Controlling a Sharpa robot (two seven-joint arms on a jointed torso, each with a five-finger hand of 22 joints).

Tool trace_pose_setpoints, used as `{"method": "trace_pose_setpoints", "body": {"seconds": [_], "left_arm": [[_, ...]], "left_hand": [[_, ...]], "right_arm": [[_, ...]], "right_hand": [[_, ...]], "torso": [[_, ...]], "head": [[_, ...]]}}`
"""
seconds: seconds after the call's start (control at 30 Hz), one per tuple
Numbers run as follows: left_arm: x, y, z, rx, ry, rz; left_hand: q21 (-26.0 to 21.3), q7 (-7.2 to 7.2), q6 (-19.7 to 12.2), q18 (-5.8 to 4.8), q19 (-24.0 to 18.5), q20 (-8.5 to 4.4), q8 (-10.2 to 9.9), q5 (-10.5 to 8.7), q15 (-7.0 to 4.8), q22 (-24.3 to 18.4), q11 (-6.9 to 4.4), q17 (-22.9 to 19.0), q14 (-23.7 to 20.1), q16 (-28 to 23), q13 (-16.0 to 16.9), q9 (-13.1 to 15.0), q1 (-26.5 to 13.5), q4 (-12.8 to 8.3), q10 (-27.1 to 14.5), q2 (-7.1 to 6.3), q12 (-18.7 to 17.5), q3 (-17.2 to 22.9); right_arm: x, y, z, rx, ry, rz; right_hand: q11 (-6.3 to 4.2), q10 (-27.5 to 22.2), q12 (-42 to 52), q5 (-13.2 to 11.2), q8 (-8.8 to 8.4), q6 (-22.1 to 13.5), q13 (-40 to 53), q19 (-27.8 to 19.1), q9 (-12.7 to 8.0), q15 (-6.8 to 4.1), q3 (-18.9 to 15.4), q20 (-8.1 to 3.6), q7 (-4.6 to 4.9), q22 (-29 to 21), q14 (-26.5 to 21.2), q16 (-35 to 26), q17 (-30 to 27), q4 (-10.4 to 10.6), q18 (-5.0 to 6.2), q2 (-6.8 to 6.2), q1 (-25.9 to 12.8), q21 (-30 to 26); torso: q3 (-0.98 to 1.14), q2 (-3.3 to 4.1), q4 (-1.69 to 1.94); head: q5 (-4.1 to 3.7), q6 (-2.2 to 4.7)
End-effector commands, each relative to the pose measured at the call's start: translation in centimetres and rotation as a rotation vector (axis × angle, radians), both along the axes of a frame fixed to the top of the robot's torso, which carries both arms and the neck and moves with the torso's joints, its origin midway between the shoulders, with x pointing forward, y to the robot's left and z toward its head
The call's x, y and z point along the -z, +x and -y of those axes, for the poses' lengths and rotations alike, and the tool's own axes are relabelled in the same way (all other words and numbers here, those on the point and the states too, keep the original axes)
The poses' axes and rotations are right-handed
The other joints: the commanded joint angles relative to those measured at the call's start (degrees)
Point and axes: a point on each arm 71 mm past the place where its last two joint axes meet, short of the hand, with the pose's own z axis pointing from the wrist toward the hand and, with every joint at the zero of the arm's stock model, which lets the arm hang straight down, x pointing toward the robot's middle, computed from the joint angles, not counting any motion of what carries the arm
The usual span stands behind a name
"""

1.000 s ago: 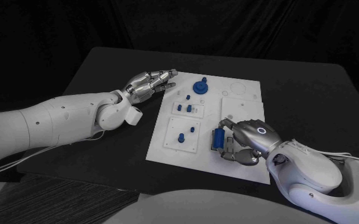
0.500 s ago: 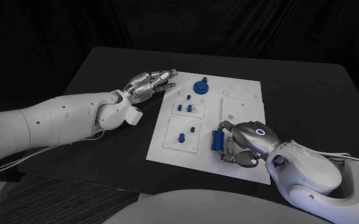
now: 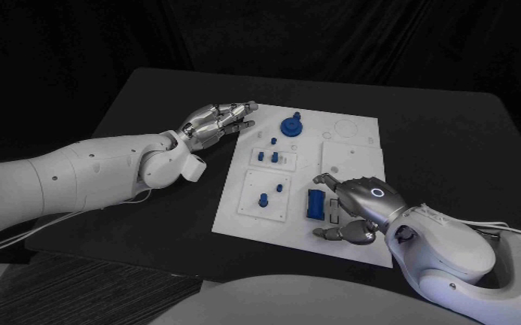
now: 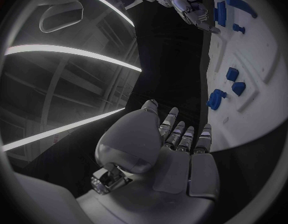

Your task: Assemble the parts on the task board

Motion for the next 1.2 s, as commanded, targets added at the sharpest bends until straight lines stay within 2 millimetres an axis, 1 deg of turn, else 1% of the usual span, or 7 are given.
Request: {"method": "trace_pose_setpoints", "body": {"seconds": [0.03,0.5,0.53,0.57,0.63,0.9,1.2], "left_arm": [[0.0,-0.1,0.2,0.009,-0.017,-0.002],[0.0,-0.1,0.1,0.009,-0.016,-0.004],[0.0,-0.1,0.1,0.008,-0.015,-0.003],[0.0,-0.1,0.1,0.008,-0.015,-0.003],[0.0,-0.1,0.1,0.007,-0.015,-0.003],[0.0,0.0,0.3,0.005,-0.013,0.0],[0.0,0.0,0.5,0.002,-0.012,0.003]], "left_hand": [[0.2,0.52,-0.1,0.18,0.2,0.24,0.0,-0.27,0.45,0.0,0.15,0.1,0.1,0.3,0.0,0.1,-0.1,0.3,0.0,0.0,0.2,0.0],[0.2,0.53,0.0,0.17,0.2,0.23,0.0,-0.22,0.45,0.1,0.18,0.1,0.1,0.3,0.0,0.1,-0.1,0.2,0.0,0.01,0.3,0.0],[0.2,0.53,0.0,0.17,0.2,0.23,0.0,-0.22,0.45,0.1,0.18,0.1,0.1,0.3,0.0,0.1,-0.1,0.2,0.0,0.01,0.3,0.0],[0.2,0.53,0.0,0.17,0.2,0.23,0.0,-0.22,0.45,0.1,0.18,0.1,0.1,0.3,0.0,0.1,-0.1,0.2,0.0,0.01,0.3,0.0],[0.2,0.53,0.0,0.17,0.2,0.23,0.0,-0.22,0.45,0.1,0.18,0.1,0.1,0.3,0.0,0.1,-0.1,0.2,0.0,0.01,0.3,0.0],[0.1,0.52,0.2,0.17,0.1,0.22,0.1,-0.18,0.42,-0.1,0.18,0.0,0.1,0.2,0.0,0.1,-0.1,0.2,0.1,-0.02,0.3,0.1],[0.1,0.54,0.4,0.15,0.1,0.13,0.2,-0.15,0.27,-0.2,0.2,0.0,0.0,0.2,0.0,0.1,-0.1,0.2,0.1,-0.16,0.4,0.0]], "right_arm": [[0.1,0.0,0.1,0.022,-0.016,-0.004],[-1.9,0.1,1.5,0.064,0.116,0.055],[-2.5,0.5,1.9,0.084,0.152,0.051],[-3.1,0.9,2.2,0.108,0.183,0.04],[-4.0,1.7,2.9,0.15,0.224,0.016],[-7.4,5.8,6.6,0.359,0.23,-0.11],[-7.6,8.5,9.5,0.47,0.012,-0.276]], "right_hand": [[0.38,6.0,0.3,-1.9,-0.45,-0.4,15.1,0.8,-0.5,0.24,-0.7,0.33,0.29,11.1,4.6,-0.3,8.5,0.0,1.18,-1.06,0.4,-0.4],[0.14,6.0,0.3,-9.6,4.48,2.7,15.1,0.8,0.0,0.05,-1.0,0.18,-0.01,11.1,4.6,-0.4,8.4,0.1,1.2,-1.3,-1.3,-0.6],[0.11,6.0,0.3,-10.0,8.7,6.6,15.1,1.2,1.4,0.04,1.0,0.17,-0.07,11.3,4.7,-0.3,8.7,-0.1,1.01,2.48,-3.4,0.3],[-0.02,6.0,0.3,-8.9,10.79,11.0,15.1,1.6,1.9,-0.02,3.4,0.17,-0.32,11.6,4.9,0.1,9.3,-0.2,0.82,6.6,-5.1,1.1],[-0.42,6.0,0.3,-4.9,13.17,16.5,15.1,2.0,2.3,-0.32,5.1,-0.02,-0.88,11.9,5.1,0.6,10.1,-0.5,0.64,9.53,-5.1,2.0],[-1.24,6.0,0.3,9.1,16.99,34.0,15.1,2.8,3.5,-0.97,7.5,-0.53,-3.07,12.5,5.2,1.1,10.8,-3.0,0.18,9.11,2.6,4.3],[-3.36,6.0,0.3,2.5,9.32,46.9,15.1,2.3,3.6,-2.97,6.9,-2.54,-5.7,12.2,4.9,0.4,9.5,-1.0,0.4,8.75,3.6,3.3]], "torso": [[0.0,0.0,-0.01],[0.0,0.01,-0.01],[0.01,0.01,-0.01],[0.01,0.01,-0.01],[0.02,0.0,-0.02],[-0.03,-0.11,0.13],[-0.03,-0.03,0.09]], "head": [[-0.01,-0.01],[0.12,-0.01],[0.09,-0.01],[0.07,-0.01],[0.0,-0.01],[-0.44,-0.01],[-0.42,-0.01]]}}
